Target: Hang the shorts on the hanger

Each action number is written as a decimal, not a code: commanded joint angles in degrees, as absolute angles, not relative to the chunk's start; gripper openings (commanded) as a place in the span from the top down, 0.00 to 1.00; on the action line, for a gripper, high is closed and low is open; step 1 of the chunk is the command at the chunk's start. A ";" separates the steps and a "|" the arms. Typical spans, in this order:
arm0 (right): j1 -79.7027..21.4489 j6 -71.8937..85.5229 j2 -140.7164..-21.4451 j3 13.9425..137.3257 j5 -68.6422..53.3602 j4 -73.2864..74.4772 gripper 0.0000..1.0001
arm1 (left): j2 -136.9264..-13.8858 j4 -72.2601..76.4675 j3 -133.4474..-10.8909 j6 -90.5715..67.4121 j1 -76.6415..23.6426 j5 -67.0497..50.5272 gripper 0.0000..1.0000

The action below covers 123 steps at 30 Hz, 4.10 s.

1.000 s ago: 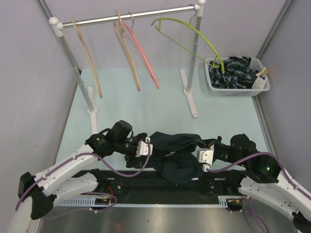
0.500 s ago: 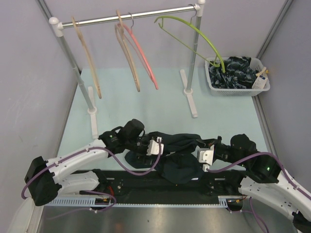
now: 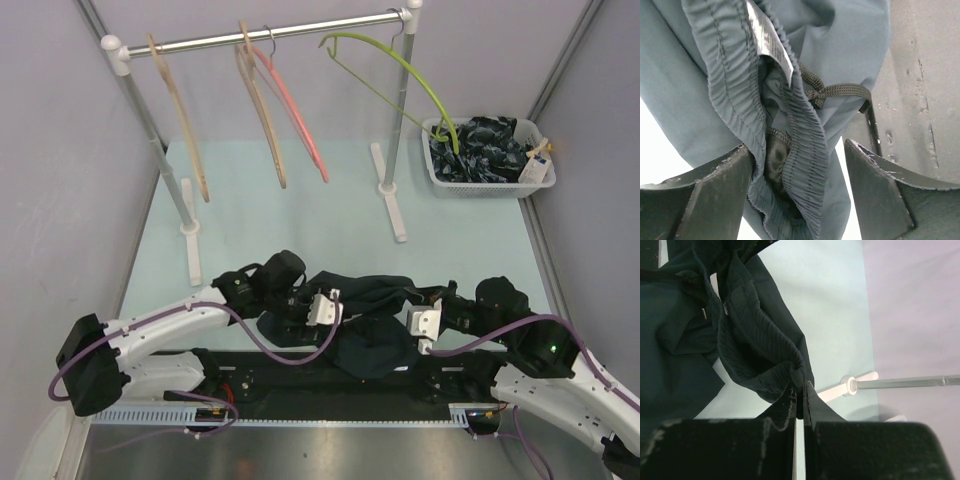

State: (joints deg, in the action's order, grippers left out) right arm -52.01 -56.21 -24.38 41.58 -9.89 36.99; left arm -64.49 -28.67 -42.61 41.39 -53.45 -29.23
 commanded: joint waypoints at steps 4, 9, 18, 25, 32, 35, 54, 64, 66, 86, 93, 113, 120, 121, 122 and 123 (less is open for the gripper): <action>-52.03 -56.07 -23.03 43.24 -9.32 34.72 1.00 | -65.74 -28.39 -42.36 39.72 -49.05 -28.13 0.22; -52.03 -56.16 -22.85 43.33 -9.14 34.80 1.00 | -65.66 -32.25 -41.49 44.73 -45.18 -28.21 0.22; -52.03 -55.99 -22.94 42.71 -8.53 34.28 1.00 | -62.75 -36.65 -37.09 48.34 -44.91 -30.59 0.29; -52.03 -53.97 -23.55 44.20 -6.60 33.22 1.00 | -60.21 -36.82 -39.19 41.16 -44.74 -27.51 0.66; -51.94 -43.17 -28.12 53.60 1.65 30.94 1.00 | -56.95 -45.69 -59.36 31.82 -44.12 -24.00 1.00; -51.94 -39.38 -31.37 60.52 4.65 30.50 1.00 | -56.95 -51.41 -69.91 29.98 -44.12 -22.33 1.00; -47.99 -36.39 -46.15 89.22 3.96 36.56 1.00 | -61.97 -66.18 -108.29 28.21 -44.12 -13.27 1.00; -46.42 -40.51 -37.27 62.16 3.43 30.87 1.00 | -57.48 -62.86 -79.23 27.87 -44.30 -9.68 1.00; -44.75 -41.74 -36.39 55.77 0.55 27.01 1.00 | -57.30 -59.52 -74.99 26.46 -44.30 -9.32 0.95; -26.10 -57.13 -48.07 26.37 -30.15 9.76 0.88 | -73.11 -34.27 -43.50 28.12 -44.38 -7.20 0.70; -25.66 -46.44 -45.20 36.18 -26.54 18.88 0.34 | -70.85 -45.42 -48.06 31.37 -44.30 -15.98 0.25; -26.81 -13.91 -57.43 90.91 -6.15 42.35 0.05 | -50.19 -65.31 -56.52 36.39 -36.66 -29.09 0.00; -21.71 -5.20 -78.62 116.05 -7.57 50.44 0.00 | -46.59 -63.11 -54.24 36.04 -34.02 -27.42 0.00; -21.10 -4.84 -80.14 117.67 -5.99 50.88 0.00 | -45.80 -62.50 -53.79 36.12 -33.84 -26.99 0.00; -20.83 -4.57 -81.72 119.08 -4.85 50.71 0.00 | -45.44 -62.32 -53.09 36.12 -33.58 -26.98 0.00; -20.57 -4.48 -83.74 120.57 -4.05 50.45 0.00 | -45.09 -62.23 -52.82 36.47 -33.40 -27.07 0.00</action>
State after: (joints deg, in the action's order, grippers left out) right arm -21.69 -9.85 -78.78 113.60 -8.19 46.44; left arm -46.83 -63.96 -54.37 34.83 -34.57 -26.11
